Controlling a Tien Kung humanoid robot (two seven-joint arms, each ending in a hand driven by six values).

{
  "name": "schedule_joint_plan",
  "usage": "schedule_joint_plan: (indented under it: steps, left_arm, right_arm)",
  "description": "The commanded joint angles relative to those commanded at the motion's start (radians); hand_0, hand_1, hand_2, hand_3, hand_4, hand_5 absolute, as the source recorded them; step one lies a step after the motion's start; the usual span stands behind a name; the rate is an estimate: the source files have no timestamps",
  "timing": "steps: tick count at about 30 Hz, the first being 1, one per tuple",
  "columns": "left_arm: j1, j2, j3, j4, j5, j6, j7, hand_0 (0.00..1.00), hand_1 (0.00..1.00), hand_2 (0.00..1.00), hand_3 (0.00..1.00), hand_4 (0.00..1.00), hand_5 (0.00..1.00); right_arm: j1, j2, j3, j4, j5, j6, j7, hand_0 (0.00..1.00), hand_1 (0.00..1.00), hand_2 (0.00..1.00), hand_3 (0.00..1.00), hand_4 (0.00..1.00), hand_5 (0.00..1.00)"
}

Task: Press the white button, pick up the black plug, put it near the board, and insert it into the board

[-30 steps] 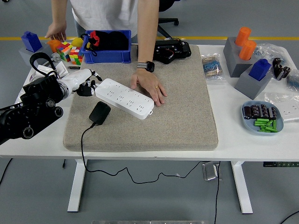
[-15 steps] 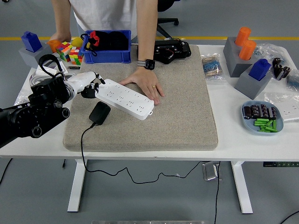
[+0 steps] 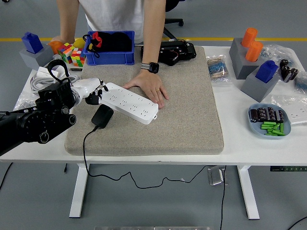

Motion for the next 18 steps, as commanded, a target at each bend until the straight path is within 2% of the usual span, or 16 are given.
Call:
schedule_joint_plan:
  steps: [18]
  left_arm:
    - [-0.007,-0.020,0.044,0.025,0.001,-0.002,0.002,0.002,0.002,0.051,0.736,0.002,0.002]
  right_arm:
    - [-0.002,0.002,-0.002,0.001,0.000,0.000,0.000,0.805,0.718,0.715,0.668,0.725,0.489]
